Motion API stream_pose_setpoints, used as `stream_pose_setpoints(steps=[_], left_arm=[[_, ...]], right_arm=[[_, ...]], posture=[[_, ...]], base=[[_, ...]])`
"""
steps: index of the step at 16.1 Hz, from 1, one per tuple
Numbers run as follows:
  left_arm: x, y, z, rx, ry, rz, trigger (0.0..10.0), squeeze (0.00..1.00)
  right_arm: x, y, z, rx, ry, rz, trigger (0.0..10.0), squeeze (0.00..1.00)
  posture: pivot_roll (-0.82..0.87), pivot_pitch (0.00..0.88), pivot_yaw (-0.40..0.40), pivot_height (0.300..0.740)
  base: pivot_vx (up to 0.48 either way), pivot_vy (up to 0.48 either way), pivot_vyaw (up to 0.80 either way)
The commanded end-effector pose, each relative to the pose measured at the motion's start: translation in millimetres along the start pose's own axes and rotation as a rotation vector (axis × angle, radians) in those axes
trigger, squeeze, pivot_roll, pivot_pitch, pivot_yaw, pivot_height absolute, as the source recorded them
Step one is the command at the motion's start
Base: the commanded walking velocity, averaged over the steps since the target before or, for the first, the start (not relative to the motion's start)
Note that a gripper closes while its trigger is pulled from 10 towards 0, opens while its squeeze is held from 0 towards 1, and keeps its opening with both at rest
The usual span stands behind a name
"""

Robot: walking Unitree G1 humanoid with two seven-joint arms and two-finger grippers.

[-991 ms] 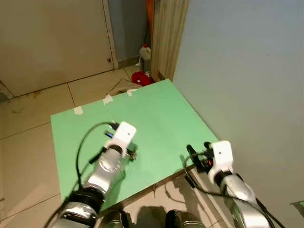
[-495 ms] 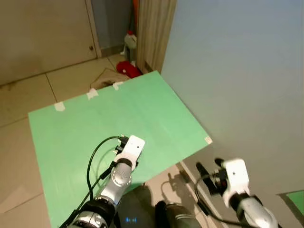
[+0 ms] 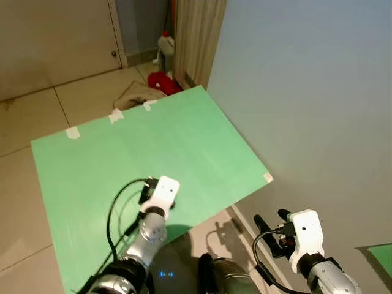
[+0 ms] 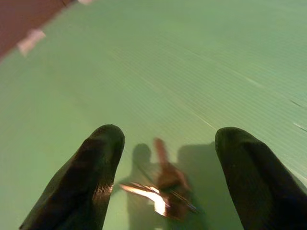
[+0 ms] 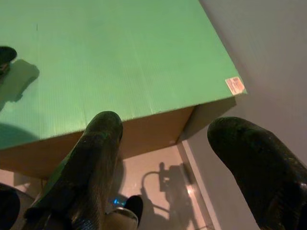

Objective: Hang keys on a hook

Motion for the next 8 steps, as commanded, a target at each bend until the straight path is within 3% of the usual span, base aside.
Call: stream_pose_setpoints(steps=[1, 2, 8], left_arm=[[-9.6, 5.3, 8.2, -0.016, 0.012, -0.04, 10.0, 1.0], [-10.8, 6.0, 9.3, -0.014, 0.012, -0.045, 10.0, 0.0], [-11.7, 6.4, 3.4, 0.082, 0.017, -0.049, 10.0, 0.0]], right_arm=[[-1.2, 4.9, 3.2, -0.002, 0.002, -0.017, 10.0, 0.0], [-2.1, 6.2, 3.5, 0.002, 0.004, -0.023, 10.0, 0.0], [-3.3, 15.3, 11.1, 0.011, 0.029, -0.05, 10.0, 0.0]], posture=[[-0.31, 0.27, -0.128, 0.74], [-0.31, 0.27, -0.128, 0.74], [-0.34, 0.278, -0.166, 0.74]], base=[[0.0, 0.0, 0.0], [0.0, 0.0, 0.0], [0.0, 0.0, 0.0]])
Point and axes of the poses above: a point about 5 cm out from each wrist's last joint towards the gripper, its own y axis pointing back from the gripper into the wrist, its own x axis along the axis of the wrist's last joint, z = x × y, the point moved 2 cm from there along -y, pointing out of the wrist towards the gripper, and after that the axes turned 9 degrees about y, right-handed, at the moved point
